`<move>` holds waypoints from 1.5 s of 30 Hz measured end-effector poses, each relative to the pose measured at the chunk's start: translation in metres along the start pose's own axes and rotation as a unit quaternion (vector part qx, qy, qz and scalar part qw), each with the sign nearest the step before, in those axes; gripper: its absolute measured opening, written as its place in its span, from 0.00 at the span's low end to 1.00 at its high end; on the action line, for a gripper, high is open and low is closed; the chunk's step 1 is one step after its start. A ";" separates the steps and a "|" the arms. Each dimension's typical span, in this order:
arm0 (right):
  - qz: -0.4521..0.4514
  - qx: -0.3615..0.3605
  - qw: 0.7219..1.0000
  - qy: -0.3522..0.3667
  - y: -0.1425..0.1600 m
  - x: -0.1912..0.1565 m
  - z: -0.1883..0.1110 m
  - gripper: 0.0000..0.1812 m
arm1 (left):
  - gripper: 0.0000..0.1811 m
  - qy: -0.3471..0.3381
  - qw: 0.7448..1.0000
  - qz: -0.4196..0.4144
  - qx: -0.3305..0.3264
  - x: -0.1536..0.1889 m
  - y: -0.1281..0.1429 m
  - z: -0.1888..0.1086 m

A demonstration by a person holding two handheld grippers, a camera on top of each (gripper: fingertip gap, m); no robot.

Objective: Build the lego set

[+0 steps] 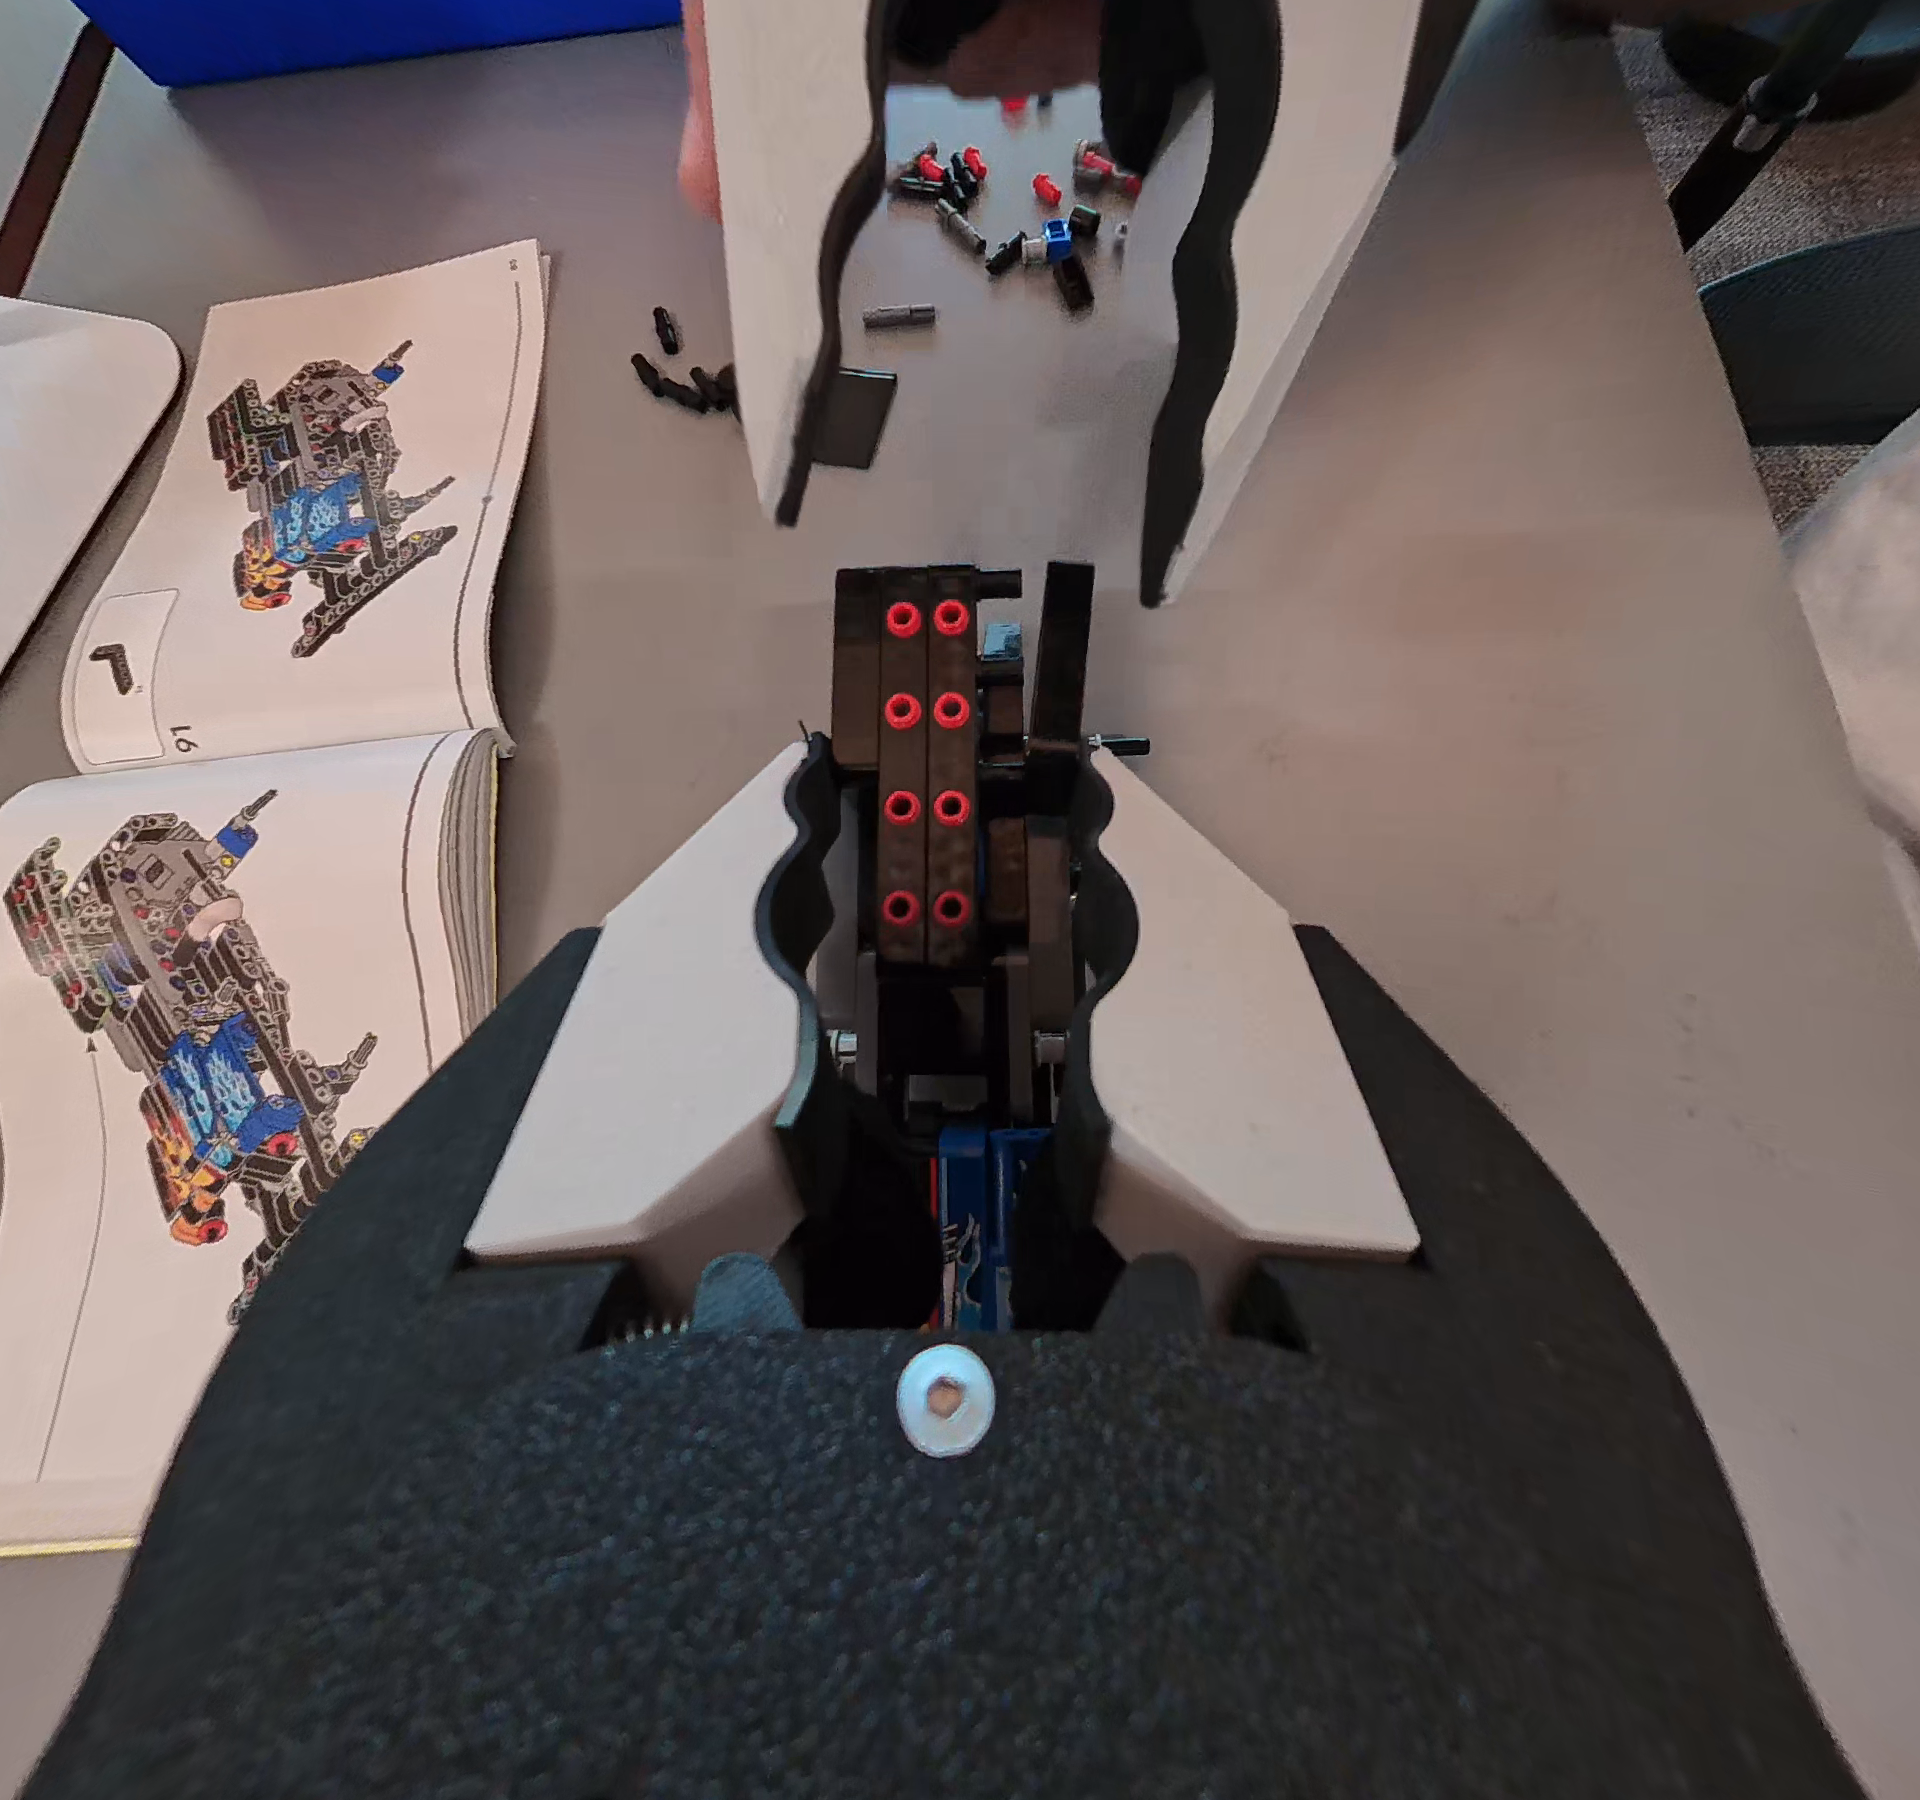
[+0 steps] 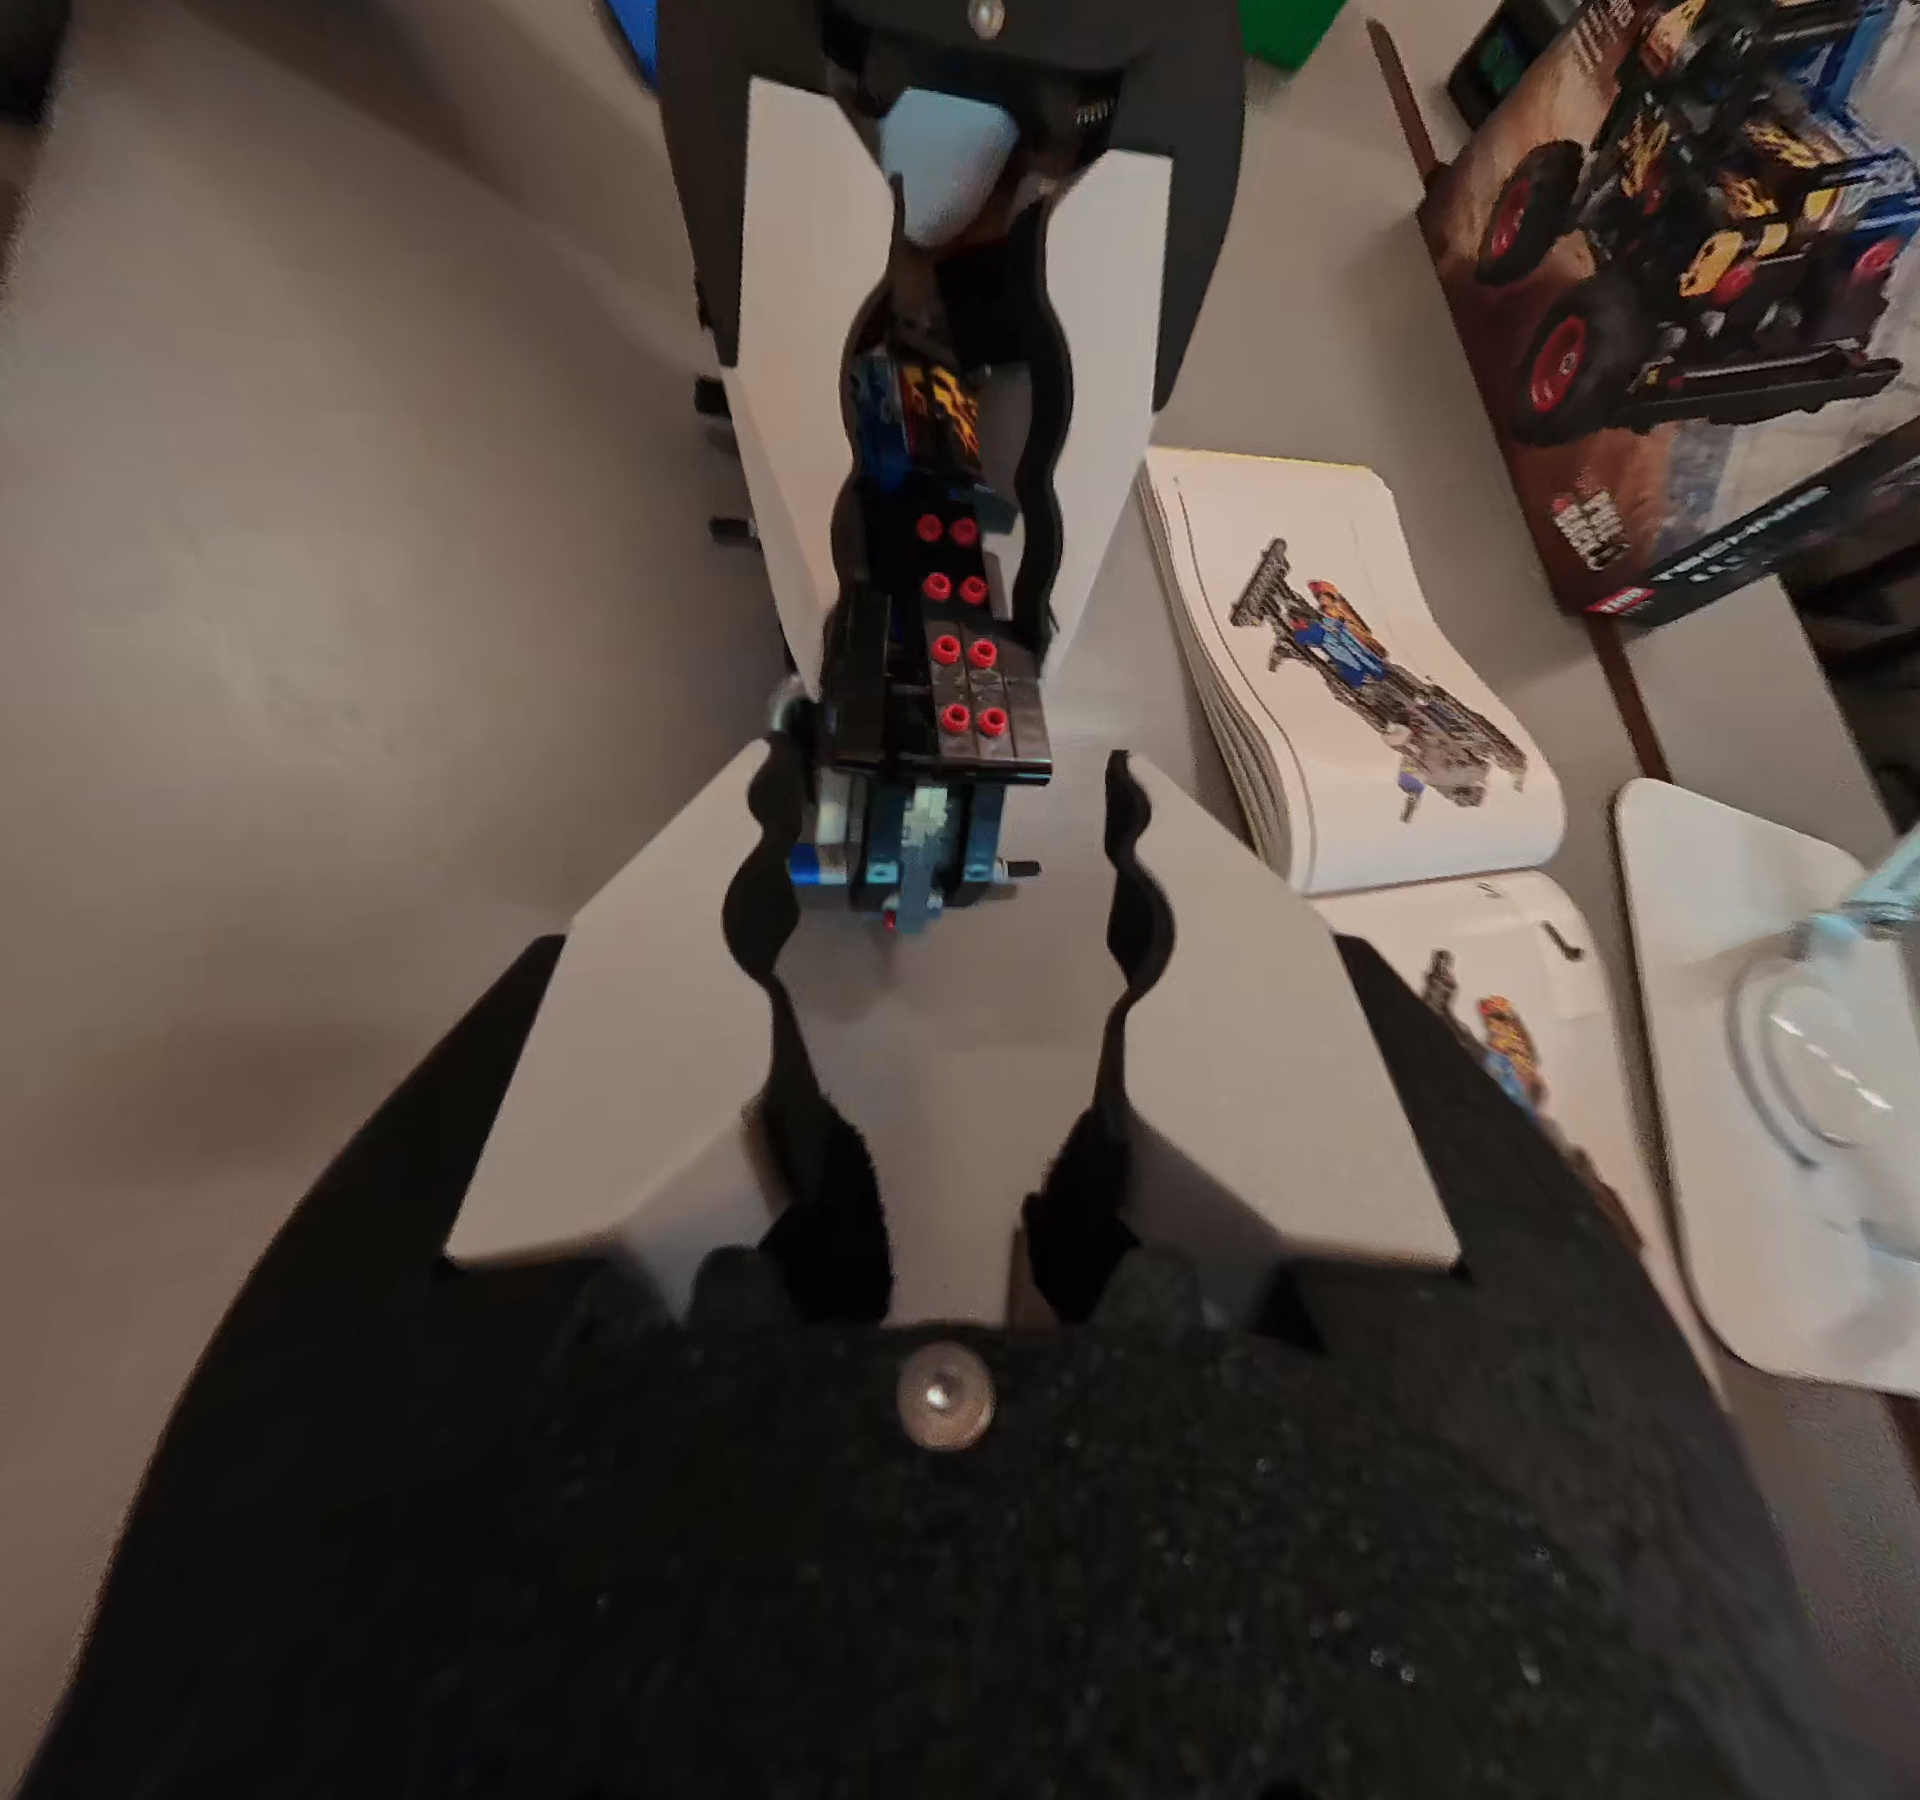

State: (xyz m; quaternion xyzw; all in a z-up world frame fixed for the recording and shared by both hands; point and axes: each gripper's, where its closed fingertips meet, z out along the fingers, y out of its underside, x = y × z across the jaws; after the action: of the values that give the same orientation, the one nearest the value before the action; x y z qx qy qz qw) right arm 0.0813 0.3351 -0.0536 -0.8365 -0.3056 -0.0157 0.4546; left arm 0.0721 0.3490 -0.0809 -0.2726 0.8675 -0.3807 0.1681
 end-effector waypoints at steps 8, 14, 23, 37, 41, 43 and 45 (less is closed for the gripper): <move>0.022 0.057 0.998 -0.025 -0.001 -0.002 0.014 0.25 | 0.23 -0.003 1.000 0.003 -0.003 0.000 -0.001 0.001; 0.031 0.071 0.996 -0.032 0.001 -0.001 0.013 0.22 | 0.24 -0.014 1.000 0.005 -0.005 0.000 -0.002 0.004; 0.025 0.071 0.997 -0.031 0.002 0.000 0.013 0.22 | 0.28 -0.001 1.000 -0.024 0.010 0.003 -0.005 0.002; 0.031 0.077 0.996 -0.033 0.003 0.002 0.012 0.22 | 0.22 -0.002 0.998 -0.038 0.041 -0.003 -0.009 0.001; 0.047 0.089 0.994 -0.042 0.003 0.003 0.012 0.22 | 0.22 -0.012 0.998 -0.031 0.048 -0.004 -0.010 0.002; 0.052 0.092 0.993 -0.044 0.003 0.003 0.012 0.22 | 0.22 -0.013 0.998 -0.033 0.054 -0.004 -0.010 0.002; 0.059 0.098 0.992 -0.048 0.003 0.004 0.012 0.22 | 0.22 -0.015 0.998 -0.036 0.055 -0.006 -0.010 0.002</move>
State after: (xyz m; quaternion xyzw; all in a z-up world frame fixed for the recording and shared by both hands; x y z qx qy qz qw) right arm 0.0830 0.3446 -0.0617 -0.8043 -0.2773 0.0816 0.5192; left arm 0.0810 0.3456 -0.0743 -0.2997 0.8324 -0.4293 0.1816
